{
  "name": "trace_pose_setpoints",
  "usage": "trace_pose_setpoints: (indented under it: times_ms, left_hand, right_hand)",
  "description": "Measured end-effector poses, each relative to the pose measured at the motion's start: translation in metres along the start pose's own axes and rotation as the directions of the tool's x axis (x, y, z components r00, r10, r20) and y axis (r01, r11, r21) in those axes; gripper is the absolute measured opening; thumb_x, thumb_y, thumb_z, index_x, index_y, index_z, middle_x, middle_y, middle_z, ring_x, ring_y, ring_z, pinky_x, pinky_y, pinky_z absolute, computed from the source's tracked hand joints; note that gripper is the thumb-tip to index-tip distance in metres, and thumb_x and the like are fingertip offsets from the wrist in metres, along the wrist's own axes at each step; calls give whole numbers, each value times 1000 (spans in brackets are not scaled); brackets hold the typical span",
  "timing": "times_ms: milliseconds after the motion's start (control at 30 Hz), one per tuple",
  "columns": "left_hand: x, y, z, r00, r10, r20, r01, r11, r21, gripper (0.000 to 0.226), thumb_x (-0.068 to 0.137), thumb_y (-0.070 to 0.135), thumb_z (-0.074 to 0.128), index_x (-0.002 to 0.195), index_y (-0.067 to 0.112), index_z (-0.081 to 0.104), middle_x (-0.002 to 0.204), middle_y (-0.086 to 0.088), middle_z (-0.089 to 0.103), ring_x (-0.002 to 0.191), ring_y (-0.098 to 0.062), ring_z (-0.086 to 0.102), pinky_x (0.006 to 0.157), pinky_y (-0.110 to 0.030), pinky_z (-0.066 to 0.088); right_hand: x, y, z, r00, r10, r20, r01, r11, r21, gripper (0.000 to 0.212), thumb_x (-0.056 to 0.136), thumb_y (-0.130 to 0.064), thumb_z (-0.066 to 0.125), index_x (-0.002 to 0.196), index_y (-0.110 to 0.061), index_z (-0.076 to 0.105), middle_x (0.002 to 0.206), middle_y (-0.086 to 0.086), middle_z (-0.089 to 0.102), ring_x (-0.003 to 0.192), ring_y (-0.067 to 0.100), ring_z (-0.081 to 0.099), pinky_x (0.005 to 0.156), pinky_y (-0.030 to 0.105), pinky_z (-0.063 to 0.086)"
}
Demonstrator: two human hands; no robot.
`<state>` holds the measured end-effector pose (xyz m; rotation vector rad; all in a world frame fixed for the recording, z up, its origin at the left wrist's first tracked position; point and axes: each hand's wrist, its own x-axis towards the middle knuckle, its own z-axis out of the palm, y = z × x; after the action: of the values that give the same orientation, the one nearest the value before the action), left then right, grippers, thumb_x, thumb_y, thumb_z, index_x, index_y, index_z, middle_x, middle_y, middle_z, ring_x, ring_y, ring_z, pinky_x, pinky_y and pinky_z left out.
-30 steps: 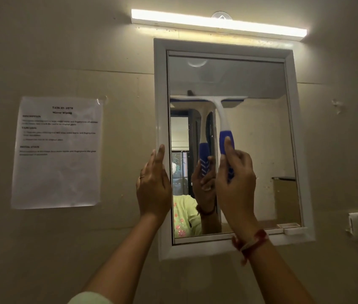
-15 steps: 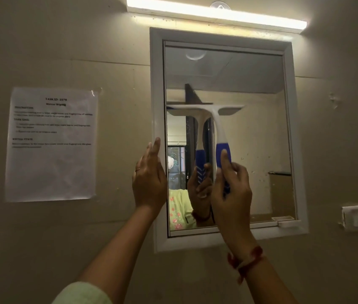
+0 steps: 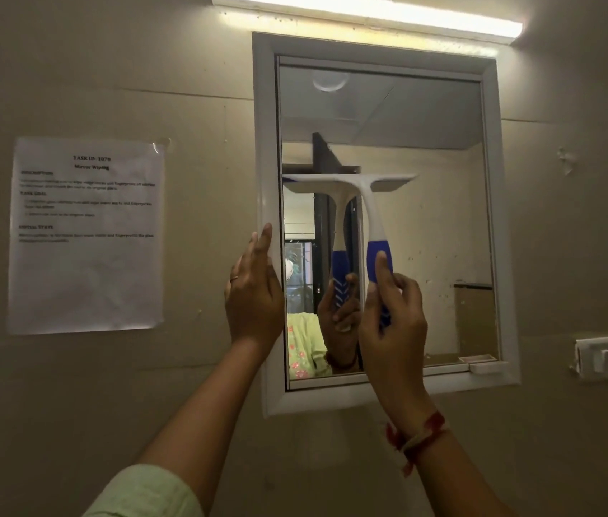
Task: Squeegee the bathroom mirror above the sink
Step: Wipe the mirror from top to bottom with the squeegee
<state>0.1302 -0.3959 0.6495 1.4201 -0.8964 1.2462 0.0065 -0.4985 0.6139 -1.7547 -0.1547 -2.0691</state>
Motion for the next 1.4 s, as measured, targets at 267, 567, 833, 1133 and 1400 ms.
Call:
trace_pose_setpoints:
  times_ms: [267, 567, 833, 1133, 1400]
  left_hand:
    - [0, 0, 0, 1000, -23, 4, 23, 1000, -9, 45, 97, 24, 28, 142, 28, 28, 143, -6, 44, 127, -25, 44, 94, -54, 45]
    - [0, -1, 0, 1000, -16, 12, 16, 999, -40, 43, 99, 23, 28, 142, 25, 28, 143, -6, 43, 128, -24, 44, 96, -54, 43]
    - [0, 0, 0, 1000, -14, 15, 15, 999, -34, 43, 99, 21, 30, 142, 23, 30, 144, -6, 43, 128, -23, 44, 98, -55, 41]
    - [0, 3, -3, 1000, -16, 16, 17, 998, -52, 42, 100, 18, 31, 142, 22, 29, 144, -9, 42, 117, -26, 54, 87, -54, 48]
    - [0, 4, -4, 1000, 5, 24, -5, 999, -34, 43, 99, 24, 27, 142, 24, 28, 143, -9, 43, 104, -29, 60, 81, -54, 50]
  right_hand:
    - [33, -3, 8, 1000, 6, -20, -6, 1000, 7, 47, 96, -18, 44, 139, -24, 26, 115, 18, 51, 93, 24, 60, 77, 33, 59]
    - [1, 3, 4, 1000, 20, -15, -18, 995, 97, 47, 94, -22, 43, 139, -23, 30, 115, 16, 49, 96, 18, 57, 80, 10, 51]
    - [-15, 7, 1, 998, 62, 8, -63, 988, 140, 46, 94, -20, 44, 138, -24, 34, 116, 10, 48, 98, 18, 58, 77, 19, 56]
    - [2, -5, 2, 997, 79, -20, -75, 988, 138, 45, 95, -16, 47, 136, -28, 34, 111, 5, 48, 94, 17, 57, 75, 23, 57]
    - [-56, 8, -8, 995, 87, 54, -96, 979, 179, 46, 94, -25, 43, 139, -27, 34, 117, 1, 45, 98, 6, 55, 76, 17, 55]
